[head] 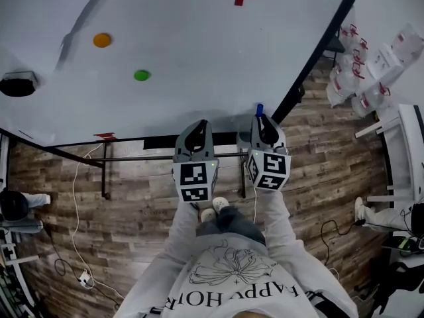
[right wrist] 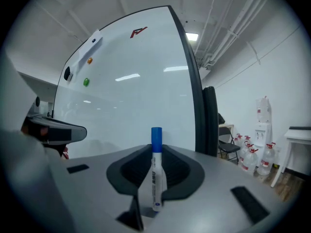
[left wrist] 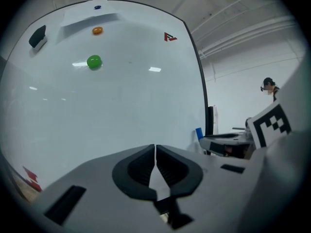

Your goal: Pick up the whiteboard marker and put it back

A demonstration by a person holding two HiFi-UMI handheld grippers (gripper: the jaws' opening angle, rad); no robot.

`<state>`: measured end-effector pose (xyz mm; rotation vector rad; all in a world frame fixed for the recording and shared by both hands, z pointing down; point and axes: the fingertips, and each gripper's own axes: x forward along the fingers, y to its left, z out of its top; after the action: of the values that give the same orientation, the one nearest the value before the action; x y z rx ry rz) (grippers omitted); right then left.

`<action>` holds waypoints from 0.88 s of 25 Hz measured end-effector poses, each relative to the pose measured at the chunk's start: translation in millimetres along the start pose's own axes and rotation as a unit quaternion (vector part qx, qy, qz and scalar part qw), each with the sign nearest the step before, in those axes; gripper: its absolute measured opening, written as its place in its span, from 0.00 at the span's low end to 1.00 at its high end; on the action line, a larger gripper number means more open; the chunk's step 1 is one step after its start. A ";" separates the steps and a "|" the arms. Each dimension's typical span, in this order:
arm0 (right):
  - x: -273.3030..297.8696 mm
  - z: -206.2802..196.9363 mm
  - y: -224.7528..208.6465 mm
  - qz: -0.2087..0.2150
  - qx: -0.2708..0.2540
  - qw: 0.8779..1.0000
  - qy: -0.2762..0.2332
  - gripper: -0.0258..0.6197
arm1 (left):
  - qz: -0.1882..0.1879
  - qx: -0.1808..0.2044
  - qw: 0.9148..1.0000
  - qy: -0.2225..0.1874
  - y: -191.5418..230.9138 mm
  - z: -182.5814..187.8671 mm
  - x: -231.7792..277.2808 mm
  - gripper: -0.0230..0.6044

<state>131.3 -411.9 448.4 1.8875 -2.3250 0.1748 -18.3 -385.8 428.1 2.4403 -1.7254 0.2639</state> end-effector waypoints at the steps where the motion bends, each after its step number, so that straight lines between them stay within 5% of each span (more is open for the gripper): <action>1: 1.8 -3.8 -0.1 0.004 0.007 1.000 0.000 0.13 | 0.001 0.000 1.000 0.001 -0.8 -1.3 1.3 0.05; 17: 11.8 -73.4 -1.9 -0.004 0.030 0.998 0.053 0.14 | 0.006 -0.006 1.000 0.026 -6.0 -24.6 8.7 0.05; 22: 8.5 -71.9 -1.2 -0.008 0.027 0.998 0.053 0.24 | 0.005 -0.007 1.000 0.024 -5.7 -24.0 6.8 0.05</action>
<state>133.4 -407.5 520.7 1.8727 -2.2570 0.3302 -12.2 -385.0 452.9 2.3963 -1.7137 0.3063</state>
